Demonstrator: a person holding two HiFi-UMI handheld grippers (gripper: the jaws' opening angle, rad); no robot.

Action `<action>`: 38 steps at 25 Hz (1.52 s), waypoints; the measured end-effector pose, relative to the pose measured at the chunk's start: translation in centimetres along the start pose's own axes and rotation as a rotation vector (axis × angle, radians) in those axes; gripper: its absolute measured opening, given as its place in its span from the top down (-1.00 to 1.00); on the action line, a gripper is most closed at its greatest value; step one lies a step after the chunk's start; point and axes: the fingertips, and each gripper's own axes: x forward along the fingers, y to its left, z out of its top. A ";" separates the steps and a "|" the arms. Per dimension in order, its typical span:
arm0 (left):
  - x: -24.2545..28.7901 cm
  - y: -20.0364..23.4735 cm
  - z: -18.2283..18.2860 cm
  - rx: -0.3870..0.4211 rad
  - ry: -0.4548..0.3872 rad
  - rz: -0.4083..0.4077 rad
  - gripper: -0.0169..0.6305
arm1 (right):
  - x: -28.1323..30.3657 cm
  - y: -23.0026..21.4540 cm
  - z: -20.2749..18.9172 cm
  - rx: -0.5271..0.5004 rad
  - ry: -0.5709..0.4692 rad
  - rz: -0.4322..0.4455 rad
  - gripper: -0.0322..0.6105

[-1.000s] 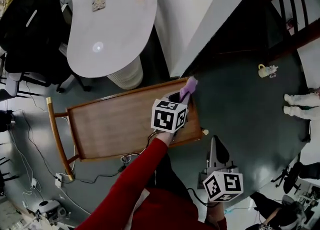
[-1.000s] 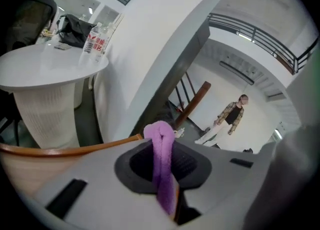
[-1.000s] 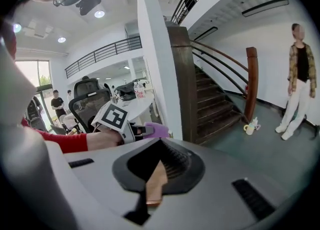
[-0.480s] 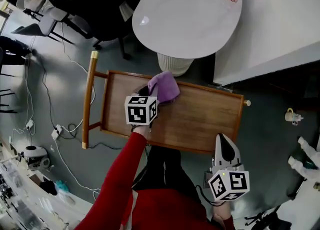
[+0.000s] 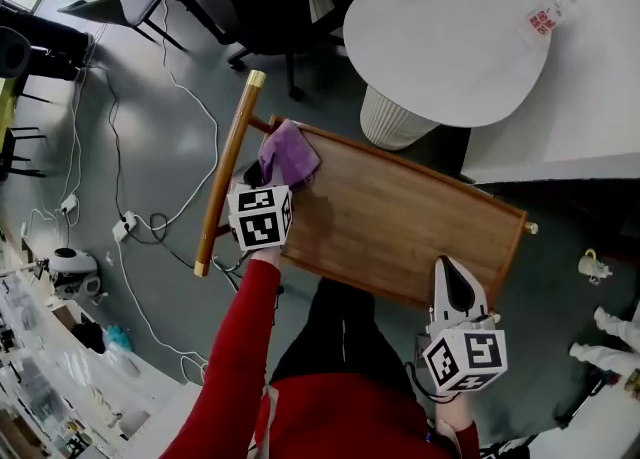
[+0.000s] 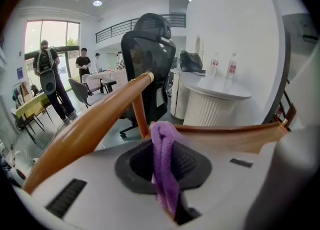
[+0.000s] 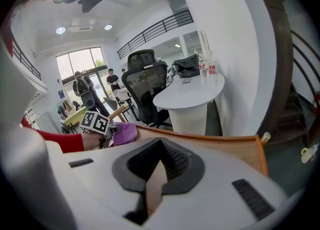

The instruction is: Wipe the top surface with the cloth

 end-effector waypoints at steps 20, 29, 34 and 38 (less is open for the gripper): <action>-16.5 -45.7 -3.1 0.343 -0.013 -1.156 0.81 | -17.3 -7.4 -8.3 0.366 -0.238 -0.578 0.89; -10.0 -42.2 -6.0 0.343 0.082 -0.912 0.81 | -17.7 -8.1 -9.5 0.353 -0.201 -0.507 0.89; -6.1 -31.4 -3.8 0.265 0.063 -0.687 0.81 | -13.4 -6.7 -7.1 0.260 -0.147 -0.355 0.89; -4.3 -19.1 -2.8 0.188 0.047 -0.467 0.81 | -9.5 -3.5 -5.0 0.155 -0.084 -0.223 0.89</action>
